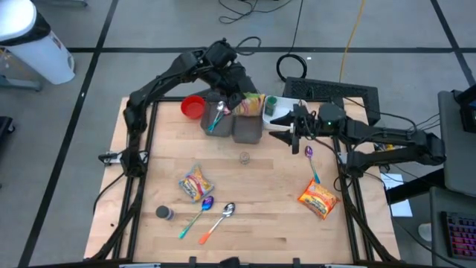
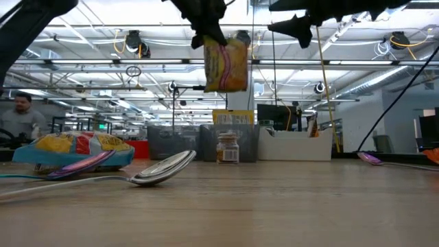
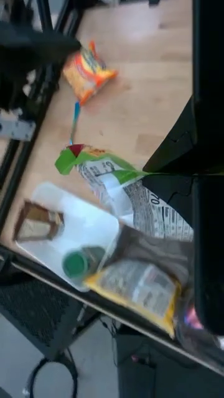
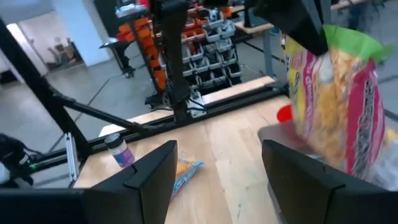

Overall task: Pick & Place Food Item
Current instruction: Put the green noodle pack into the right black bin

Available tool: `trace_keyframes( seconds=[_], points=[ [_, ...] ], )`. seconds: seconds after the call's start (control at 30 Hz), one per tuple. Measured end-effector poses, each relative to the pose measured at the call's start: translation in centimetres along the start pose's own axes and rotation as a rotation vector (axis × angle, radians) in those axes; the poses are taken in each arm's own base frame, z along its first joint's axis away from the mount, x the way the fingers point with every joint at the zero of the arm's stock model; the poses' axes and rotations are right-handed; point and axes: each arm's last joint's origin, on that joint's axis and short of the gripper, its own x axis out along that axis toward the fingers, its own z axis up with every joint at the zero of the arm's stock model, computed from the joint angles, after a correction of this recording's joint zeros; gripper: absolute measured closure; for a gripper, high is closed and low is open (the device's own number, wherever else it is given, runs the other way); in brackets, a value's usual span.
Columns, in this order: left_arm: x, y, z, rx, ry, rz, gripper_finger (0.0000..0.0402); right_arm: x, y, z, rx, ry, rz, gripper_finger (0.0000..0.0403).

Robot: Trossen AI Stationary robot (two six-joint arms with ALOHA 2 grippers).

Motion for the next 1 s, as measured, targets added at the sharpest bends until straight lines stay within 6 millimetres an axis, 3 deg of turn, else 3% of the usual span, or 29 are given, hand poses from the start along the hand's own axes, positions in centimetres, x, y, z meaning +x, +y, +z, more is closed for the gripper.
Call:
trace_keyframes(
  seconds=[0.33, 0.5, 1.0],
  points=[
    [2.8, 3.2, -0.6, 0.080, 0.059, -0.034, 0.0401, -1.5, -1.5, -2.4, 0.131, -0.107, -0.175, 0.0176],
    [3.0, 4.2, -0.7, 0.111, 0.058, -0.031, 0.0401, -1.6, -1.8, -3.1, 0.173, -0.107, -0.219, 0.0175],
    [5.3, 6.1, -1.0, 0.134, 0.059, -0.041, 0.0401, -1.7, -2.0, -3.1, 0.178, -0.138, -0.283, 0.0179]
  ],
)
